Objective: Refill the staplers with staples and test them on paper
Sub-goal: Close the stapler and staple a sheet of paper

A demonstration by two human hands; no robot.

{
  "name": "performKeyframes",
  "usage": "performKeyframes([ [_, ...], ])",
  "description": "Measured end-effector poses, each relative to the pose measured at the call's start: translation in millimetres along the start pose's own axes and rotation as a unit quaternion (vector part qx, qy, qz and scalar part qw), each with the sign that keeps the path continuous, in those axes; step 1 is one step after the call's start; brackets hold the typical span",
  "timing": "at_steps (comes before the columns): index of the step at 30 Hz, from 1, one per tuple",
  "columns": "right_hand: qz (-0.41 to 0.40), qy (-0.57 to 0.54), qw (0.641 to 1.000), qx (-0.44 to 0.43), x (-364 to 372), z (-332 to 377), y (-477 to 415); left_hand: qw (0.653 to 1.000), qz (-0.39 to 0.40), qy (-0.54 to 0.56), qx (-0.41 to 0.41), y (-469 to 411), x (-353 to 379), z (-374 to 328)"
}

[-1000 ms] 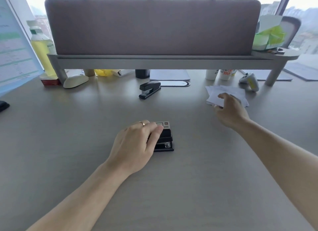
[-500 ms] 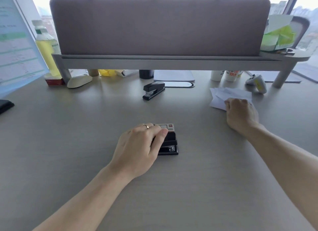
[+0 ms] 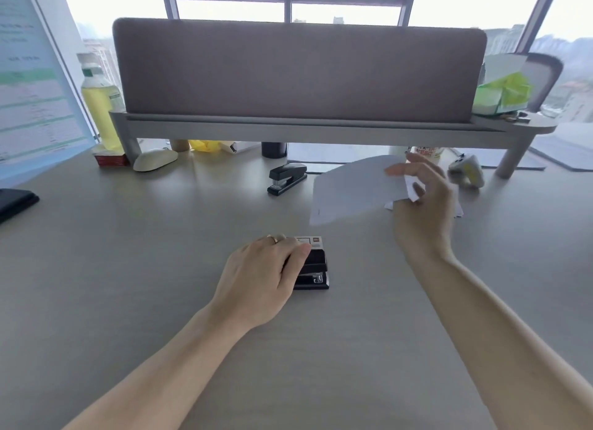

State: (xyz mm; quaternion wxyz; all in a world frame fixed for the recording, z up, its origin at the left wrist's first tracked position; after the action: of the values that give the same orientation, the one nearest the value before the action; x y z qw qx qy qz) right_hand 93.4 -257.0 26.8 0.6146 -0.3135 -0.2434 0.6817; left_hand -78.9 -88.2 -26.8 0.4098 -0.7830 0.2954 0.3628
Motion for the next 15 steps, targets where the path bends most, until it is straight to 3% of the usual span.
performKeyframes([
  [3,-0.011,-0.204,0.969,0.14,16,-5,33,1.0,0.007,0.012,-0.005,1,-1,0],
  [5,0.029,-0.292,0.938,0.183,25,-3,47,1.0,0.009,0.012,-0.005,1,0,0],
  [10,0.067,-0.331,0.92,0.2,21,6,52,1.0,0.012,0.011,0.0,2,1,2],
  [15,0.039,-0.447,0.856,0.256,11,9,36,1.0,0.019,0.022,-0.012,0,2,3],
])
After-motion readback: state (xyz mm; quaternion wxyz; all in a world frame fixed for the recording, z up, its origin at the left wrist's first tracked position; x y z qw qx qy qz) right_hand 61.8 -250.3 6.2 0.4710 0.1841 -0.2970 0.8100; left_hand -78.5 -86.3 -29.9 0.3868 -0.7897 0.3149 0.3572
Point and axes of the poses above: each hand's wrist, its own y-axis away from the middle knuckle, its own x-axis out of the palm, z = x × y, the point moved 6 cm from there along -y, towards the middle knuckle, and after that the axes turned 14 degrees about -x, right-handed, at the moved point
